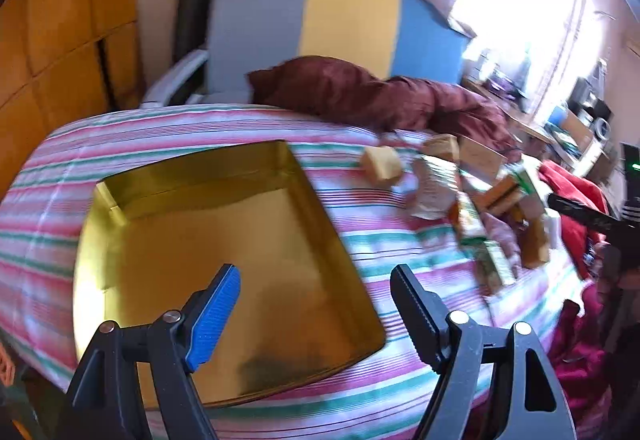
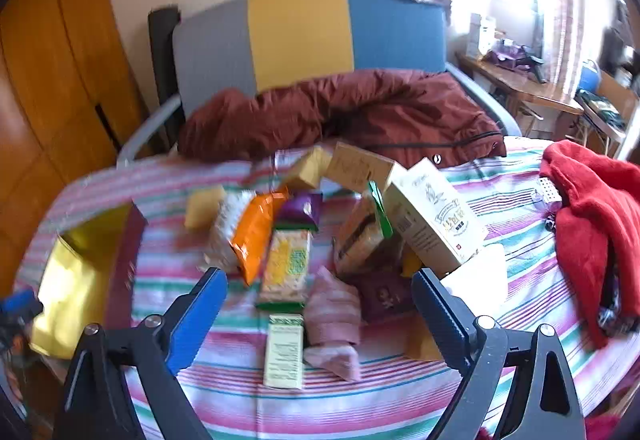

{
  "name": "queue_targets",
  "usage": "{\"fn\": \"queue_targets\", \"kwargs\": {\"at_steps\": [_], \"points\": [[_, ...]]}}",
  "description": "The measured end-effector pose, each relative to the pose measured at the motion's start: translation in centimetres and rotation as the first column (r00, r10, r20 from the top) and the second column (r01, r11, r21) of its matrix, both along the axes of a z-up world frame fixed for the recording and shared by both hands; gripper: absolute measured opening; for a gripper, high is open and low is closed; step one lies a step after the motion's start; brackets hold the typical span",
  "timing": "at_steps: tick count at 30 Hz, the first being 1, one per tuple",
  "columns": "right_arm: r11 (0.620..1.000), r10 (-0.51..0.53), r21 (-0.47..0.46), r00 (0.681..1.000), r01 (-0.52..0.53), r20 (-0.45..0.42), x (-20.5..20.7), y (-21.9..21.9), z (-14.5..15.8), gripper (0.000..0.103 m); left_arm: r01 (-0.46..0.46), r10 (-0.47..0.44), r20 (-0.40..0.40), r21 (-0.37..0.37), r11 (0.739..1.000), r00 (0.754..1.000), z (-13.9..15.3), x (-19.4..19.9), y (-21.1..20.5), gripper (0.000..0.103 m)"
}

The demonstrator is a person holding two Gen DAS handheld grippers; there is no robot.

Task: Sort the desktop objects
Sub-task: 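Reach the left gripper to the white snack packet while the right grasps a white box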

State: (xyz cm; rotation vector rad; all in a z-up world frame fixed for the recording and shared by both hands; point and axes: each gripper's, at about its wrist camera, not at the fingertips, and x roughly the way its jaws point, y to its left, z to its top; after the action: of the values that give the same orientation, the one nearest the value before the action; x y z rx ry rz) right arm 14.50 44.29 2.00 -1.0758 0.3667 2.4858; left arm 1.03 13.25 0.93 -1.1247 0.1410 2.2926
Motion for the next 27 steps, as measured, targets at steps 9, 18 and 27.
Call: {"fn": "queue_targets", "kwargs": {"at_steps": [9, 18, 27], "points": [[0.979, -0.202, -0.008, 0.976, 0.202, -0.077, 2.0, 6.9, 1.6, 0.082, 0.131, -0.131, 0.029, -0.018, 0.991, 0.991, 0.3, -0.4, 5.5, 0.079], [0.993, -0.118, -0.042, 0.989, 0.114, -0.089, 0.6, 11.8, 0.5, 0.103, 0.277, -0.275, 0.114, 0.001, 0.961, 0.955, -1.2, -2.1, 13.3, 0.079], [0.992, 0.004, 0.129, 0.993, -0.019, 0.116, -2.8, 11.4, -3.1, 0.103, 0.347, -0.344, 0.178, 0.018, 0.938, 0.922, -3.3, -4.6, 18.8, 0.079]]}}
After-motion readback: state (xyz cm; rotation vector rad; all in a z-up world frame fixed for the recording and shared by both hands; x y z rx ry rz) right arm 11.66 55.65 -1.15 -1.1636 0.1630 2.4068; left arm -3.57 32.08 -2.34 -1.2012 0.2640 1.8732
